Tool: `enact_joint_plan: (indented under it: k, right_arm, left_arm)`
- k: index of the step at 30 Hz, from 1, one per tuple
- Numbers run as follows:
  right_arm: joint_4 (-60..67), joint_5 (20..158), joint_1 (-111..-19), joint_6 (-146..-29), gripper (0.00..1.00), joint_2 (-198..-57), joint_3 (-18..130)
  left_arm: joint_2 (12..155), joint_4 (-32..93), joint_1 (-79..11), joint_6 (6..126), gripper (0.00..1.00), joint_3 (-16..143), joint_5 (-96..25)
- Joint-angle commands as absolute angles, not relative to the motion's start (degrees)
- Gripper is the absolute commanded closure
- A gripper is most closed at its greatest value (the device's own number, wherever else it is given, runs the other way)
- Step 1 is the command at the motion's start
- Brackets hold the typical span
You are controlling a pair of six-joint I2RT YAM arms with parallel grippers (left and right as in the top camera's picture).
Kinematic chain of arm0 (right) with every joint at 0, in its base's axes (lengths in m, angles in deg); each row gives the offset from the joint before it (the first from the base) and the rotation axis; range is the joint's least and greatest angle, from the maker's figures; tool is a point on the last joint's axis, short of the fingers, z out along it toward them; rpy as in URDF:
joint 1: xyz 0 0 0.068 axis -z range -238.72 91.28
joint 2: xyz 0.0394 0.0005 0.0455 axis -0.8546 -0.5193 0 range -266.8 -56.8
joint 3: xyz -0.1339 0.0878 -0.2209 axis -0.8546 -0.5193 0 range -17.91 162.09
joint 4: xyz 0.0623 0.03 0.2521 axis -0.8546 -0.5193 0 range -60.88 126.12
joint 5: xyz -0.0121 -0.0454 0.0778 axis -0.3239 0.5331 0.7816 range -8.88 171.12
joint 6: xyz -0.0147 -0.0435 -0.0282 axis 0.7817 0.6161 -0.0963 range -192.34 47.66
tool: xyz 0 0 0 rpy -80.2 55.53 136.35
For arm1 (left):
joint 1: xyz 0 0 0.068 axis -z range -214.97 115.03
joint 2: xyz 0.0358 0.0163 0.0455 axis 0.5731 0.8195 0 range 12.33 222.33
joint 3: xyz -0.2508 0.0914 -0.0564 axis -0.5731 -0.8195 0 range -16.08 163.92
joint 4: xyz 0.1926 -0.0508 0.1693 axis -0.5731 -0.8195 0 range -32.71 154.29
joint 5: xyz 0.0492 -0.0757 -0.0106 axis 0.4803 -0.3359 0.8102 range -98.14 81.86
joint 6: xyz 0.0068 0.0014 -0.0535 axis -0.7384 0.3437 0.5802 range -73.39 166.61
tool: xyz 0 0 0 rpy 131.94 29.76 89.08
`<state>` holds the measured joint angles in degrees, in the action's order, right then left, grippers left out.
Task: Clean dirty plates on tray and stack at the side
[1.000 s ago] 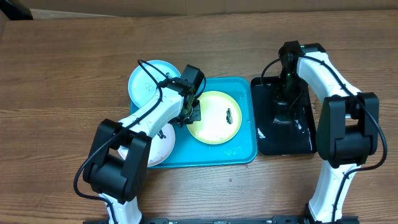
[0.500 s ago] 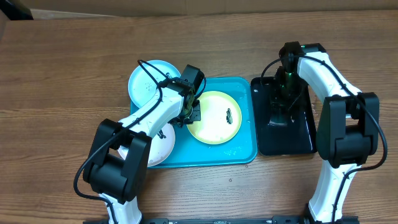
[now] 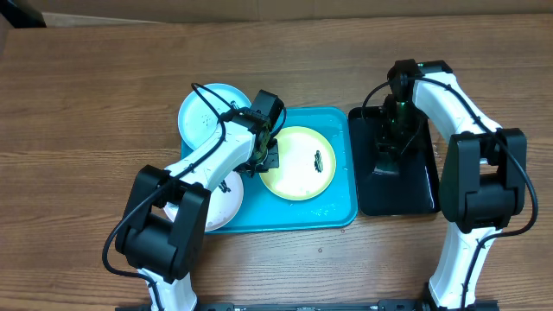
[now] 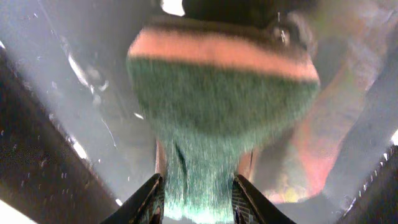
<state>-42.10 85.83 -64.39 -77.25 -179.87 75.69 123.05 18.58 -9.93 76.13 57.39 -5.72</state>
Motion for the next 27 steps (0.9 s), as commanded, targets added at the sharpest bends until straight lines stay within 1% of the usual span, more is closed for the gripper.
enact_joint_plan:
  k: [1,7,9,13,19,27]
  right_arm:
    - [-43.4,86.3,-64.6,-78.3,0.62,-179.2,80.0]
    - [-43.5,86.2,-64.6,-78.6,0.55,-179.2,80.3]
    - [-43.5,84.3,-64.6,-79.7,0.55,-179.2,80.3]
    - [-43.5,79.9,-64.6,-82.7,0.55,-179.2,80.3]
    - [-42.2,80.2,-64.6,-83.1,0.55,-179.2,79.3]
    - [-38.6,83.8,-65.0,-83.1,0.56,-179.2,76.5]
  left_arm:
    - [123.8,18.3,-10.2,76.4,0.91,56.8,-5.0]
    - [123.8,18.2,-10.2,76.4,0.91,56.8,-5.0]
    - [123.8,18.2,-10.2,76.4,0.91,56.8,-5.0]
    - [123.8,18.2,-10.2,76.4,0.91,56.8,-5.0]
    - [123.8,18.2,-10.2,76.4,0.91,56.8,-5.0]
    - [123.8,18.2,-10.2,76.4,0.91,56.8,-5.0]
